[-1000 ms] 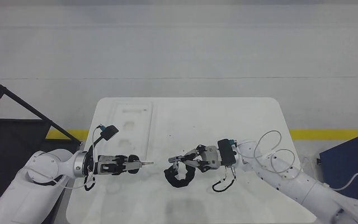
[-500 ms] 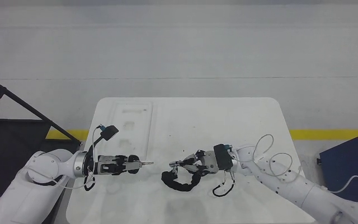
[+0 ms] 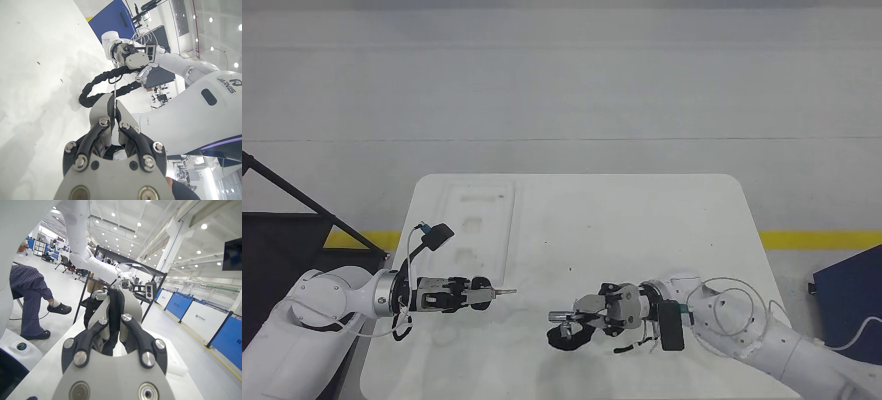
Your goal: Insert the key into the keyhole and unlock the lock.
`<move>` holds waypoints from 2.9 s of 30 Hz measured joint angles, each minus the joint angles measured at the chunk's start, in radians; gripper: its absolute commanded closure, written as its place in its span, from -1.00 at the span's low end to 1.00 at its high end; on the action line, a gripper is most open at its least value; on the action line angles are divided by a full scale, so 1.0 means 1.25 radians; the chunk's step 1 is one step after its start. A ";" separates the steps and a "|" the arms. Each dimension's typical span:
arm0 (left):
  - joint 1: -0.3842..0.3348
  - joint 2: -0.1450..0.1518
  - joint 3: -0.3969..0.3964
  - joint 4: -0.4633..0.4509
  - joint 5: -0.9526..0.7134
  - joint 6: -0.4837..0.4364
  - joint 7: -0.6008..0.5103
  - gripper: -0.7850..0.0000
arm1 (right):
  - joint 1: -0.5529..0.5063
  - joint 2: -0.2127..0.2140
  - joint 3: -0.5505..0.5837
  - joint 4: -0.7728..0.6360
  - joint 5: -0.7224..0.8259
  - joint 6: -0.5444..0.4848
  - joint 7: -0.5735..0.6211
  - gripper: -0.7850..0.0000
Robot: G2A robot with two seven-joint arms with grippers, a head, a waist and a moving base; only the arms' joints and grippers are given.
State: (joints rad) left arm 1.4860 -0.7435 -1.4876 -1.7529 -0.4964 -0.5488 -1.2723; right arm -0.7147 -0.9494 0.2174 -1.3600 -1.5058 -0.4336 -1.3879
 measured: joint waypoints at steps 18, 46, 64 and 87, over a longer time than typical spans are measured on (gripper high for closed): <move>0.000 0.000 0.000 0.000 0.000 0.000 0.000 1.00 | -0.014 -0.027 -0.038 -0.074 0.154 0.040 -0.039 1.00; 0.000 0.000 0.000 0.000 0.000 0.000 0.000 1.00 | -0.075 -0.035 0.010 -0.004 0.174 0.012 -0.013 1.00; 0.000 0.000 0.000 0.000 0.000 0.000 0.000 1.00 | -0.081 -0.100 -0.038 0.042 0.269 0.009 -0.009 1.00; 0.000 0.000 0.000 0.000 0.000 0.000 0.000 1.00 | -0.133 -0.068 -0.038 -0.006 0.265 0.067 -0.066 1.00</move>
State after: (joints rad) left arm 1.4860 -0.7435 -1.4876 -1.7529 -0.4964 -0.5488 -1.2723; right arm -0.8814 -1.0345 0.1700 -1.3673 -1.1741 -0.3500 -1.4708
